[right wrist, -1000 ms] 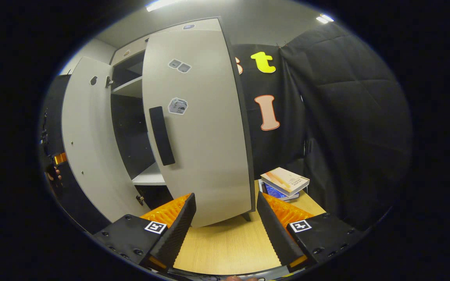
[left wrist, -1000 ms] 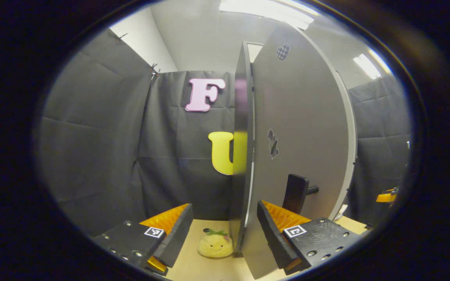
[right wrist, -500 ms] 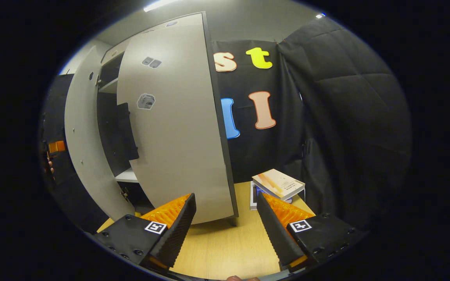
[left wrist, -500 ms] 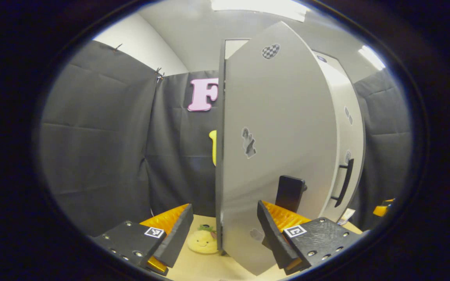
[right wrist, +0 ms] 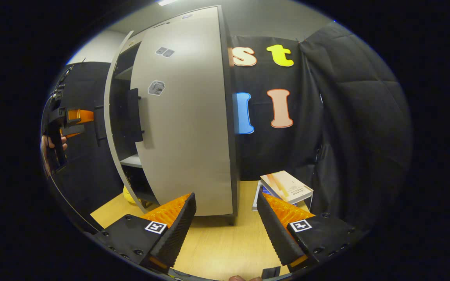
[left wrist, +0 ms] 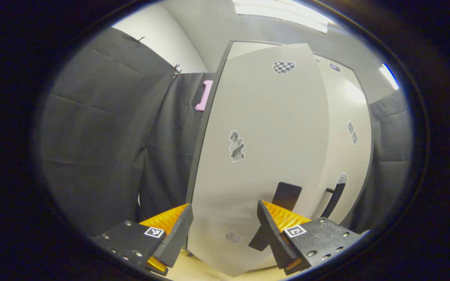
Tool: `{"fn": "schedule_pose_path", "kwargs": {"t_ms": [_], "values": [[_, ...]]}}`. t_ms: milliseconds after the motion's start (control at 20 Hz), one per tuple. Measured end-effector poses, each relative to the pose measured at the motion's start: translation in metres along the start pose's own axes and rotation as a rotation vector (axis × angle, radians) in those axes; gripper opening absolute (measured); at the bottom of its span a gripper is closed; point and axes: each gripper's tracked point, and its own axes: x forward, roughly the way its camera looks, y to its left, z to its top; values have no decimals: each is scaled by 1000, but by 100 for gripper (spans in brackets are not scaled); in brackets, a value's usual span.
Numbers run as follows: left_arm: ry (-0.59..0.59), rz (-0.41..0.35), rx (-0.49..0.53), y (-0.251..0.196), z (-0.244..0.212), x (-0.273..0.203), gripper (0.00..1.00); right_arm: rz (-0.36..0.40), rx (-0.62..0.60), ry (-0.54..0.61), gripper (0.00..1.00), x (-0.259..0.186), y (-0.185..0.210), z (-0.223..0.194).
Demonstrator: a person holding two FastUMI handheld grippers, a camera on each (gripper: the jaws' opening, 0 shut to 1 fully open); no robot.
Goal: Grab one shoe with the right hand and put it into the shoe cabinet, grab the other shoe with the left hand and put it into the shoe cabinet; then close the right door with the right hand and the left door with the left hand.
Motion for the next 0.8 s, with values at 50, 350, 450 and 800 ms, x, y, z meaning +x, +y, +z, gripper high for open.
{"fn": "schedule_pose_path", "kwargs": {"t_ms": [50, 350, 450, 800], "values": [[1, -18, -12, -3, 1, -5, 94, -4, -8, -4, 98, 0, 1, 4], [-45, -93, 48, -1, 10, -44, 93, -23, 20, -83, 98, -1, 25, 48], [-48, -124, 59, -3, 9, -58, 94, -48, -2, -109, 98, -4, 27, 60], [-70, -127, 113, 26, -2, -109, 96, -79, 27, -182, 98, -17, 57, 74]]}}
